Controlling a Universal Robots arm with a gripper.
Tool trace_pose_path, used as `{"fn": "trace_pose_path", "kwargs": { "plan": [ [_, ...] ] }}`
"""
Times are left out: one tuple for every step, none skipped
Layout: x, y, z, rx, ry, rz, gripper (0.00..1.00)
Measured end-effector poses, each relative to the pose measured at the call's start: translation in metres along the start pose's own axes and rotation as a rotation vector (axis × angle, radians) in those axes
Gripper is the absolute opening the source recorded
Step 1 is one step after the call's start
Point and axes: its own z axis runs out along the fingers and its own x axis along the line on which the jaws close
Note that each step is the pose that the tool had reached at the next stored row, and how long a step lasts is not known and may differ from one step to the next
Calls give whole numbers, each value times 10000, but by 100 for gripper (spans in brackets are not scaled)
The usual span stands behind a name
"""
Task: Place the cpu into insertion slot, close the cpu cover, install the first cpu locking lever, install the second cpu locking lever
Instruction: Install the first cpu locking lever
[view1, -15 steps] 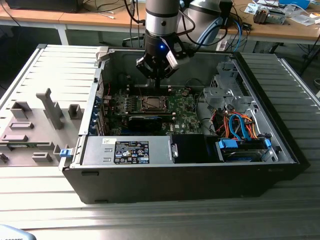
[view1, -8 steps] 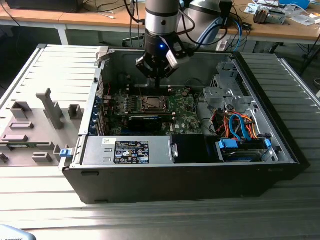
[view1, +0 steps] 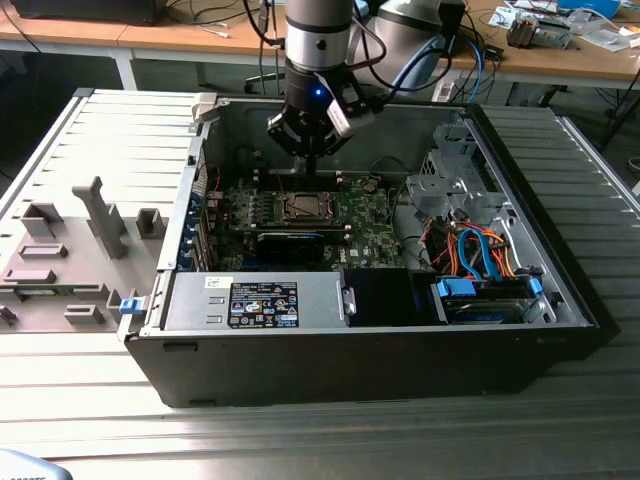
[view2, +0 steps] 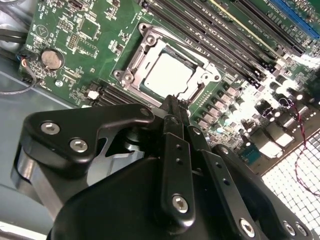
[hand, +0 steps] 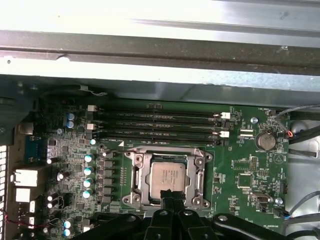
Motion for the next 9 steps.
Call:
{"fn": "trace_pose_path", "kwargs": {
  "plan": [
    [13,1,0,0,0,1,11],
    [19,1,0,0,0,0,11],
    [28,2,0,0,0,1,11],
    [35,2,0,0,1,1,11],
    [45,3,0,0,0,1,11],
    [49,3,-1,0,1,1,11],
    [52,3,0,0,0,1,11],
    [58,4,-1,0,0,1,11],
    [67,4,-1,0,0,1,11]
  ]
}}
